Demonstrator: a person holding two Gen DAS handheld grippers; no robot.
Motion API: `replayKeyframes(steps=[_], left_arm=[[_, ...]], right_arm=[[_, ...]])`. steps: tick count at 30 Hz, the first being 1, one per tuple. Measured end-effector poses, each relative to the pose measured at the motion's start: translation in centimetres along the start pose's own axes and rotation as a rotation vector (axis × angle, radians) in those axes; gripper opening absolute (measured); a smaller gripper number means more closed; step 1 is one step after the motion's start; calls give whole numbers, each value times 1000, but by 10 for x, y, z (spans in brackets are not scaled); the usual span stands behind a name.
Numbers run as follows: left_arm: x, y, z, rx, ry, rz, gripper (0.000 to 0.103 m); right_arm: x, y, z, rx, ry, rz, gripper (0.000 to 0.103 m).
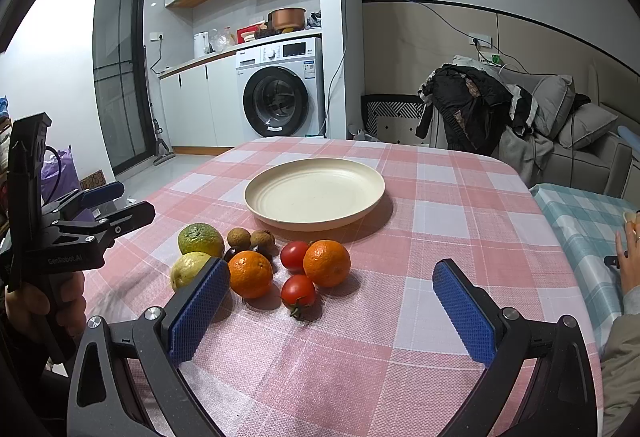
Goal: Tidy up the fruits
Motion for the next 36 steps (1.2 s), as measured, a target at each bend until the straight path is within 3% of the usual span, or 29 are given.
replayKeyframes(steps=[36], left_arm=[[-4,-1,1,-7,6,-13,102]], right_arm=[[2,1,0,4,-3,14,103]])
Point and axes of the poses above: each gripper's, at about its wrist camera, not at the fingertips, and z roughly against the way its jaws point, x to its left, y to its underside, the point moved 3 cm from there along -z, roughly the way its jaws point, and after that the axes turned 15 degrees about -z, right-handed, at the moved point
